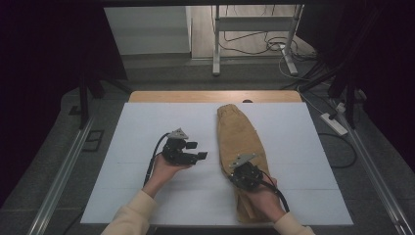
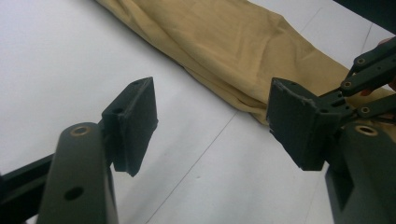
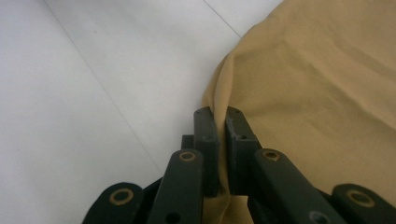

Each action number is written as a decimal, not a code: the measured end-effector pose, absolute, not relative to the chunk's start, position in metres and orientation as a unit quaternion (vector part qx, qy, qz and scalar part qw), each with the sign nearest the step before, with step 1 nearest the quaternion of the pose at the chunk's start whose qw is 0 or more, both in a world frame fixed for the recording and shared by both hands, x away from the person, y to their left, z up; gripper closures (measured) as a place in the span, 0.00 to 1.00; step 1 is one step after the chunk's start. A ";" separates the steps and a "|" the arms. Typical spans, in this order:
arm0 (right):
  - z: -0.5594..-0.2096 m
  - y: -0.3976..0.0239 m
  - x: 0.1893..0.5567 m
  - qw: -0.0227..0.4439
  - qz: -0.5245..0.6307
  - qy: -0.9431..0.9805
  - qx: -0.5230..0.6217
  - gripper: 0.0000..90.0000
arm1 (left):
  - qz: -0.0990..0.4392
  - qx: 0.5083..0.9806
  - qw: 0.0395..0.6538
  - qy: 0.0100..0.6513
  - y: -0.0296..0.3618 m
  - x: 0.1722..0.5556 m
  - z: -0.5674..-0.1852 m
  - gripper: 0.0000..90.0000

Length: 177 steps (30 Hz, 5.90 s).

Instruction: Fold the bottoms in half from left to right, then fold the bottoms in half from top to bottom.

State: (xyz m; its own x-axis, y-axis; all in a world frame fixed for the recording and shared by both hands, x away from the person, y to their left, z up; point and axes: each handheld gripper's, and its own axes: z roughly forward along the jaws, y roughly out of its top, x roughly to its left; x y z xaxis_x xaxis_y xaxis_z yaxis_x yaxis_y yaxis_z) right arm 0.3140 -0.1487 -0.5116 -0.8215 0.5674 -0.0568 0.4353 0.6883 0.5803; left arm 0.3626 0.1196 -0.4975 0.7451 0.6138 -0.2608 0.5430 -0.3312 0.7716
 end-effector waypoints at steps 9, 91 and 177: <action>-0.509 -0.128 0.311 0.096 0.316 0.911 0.248 0.95 | 0.040 0.809 0.462 0.360 0.125 0.364 -0.495 0.37; -0.492 -0.143 0.326 0.058 0.430 0.865 0.252 0.45 | 0.044 0.805 0.465 0.366 0.144 0.363 -0.492 0.36; -0.497 -0.140 0.475 0.094 0.399 0.831 0.375 0.45 | 0.061 0.809 0.405 0.422 0.119 0.451 -0.511 0.32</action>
State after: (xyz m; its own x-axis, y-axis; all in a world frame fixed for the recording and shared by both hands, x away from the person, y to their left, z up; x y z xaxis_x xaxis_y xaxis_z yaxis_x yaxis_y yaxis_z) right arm 0.4750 -0.1399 -0.4972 -0.7008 0.6991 0.1421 0.5484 0.4006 0.7340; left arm 0.4511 0.1189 -0.5114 0.6370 0.7315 -0.2431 0.6329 -0.3162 0.7067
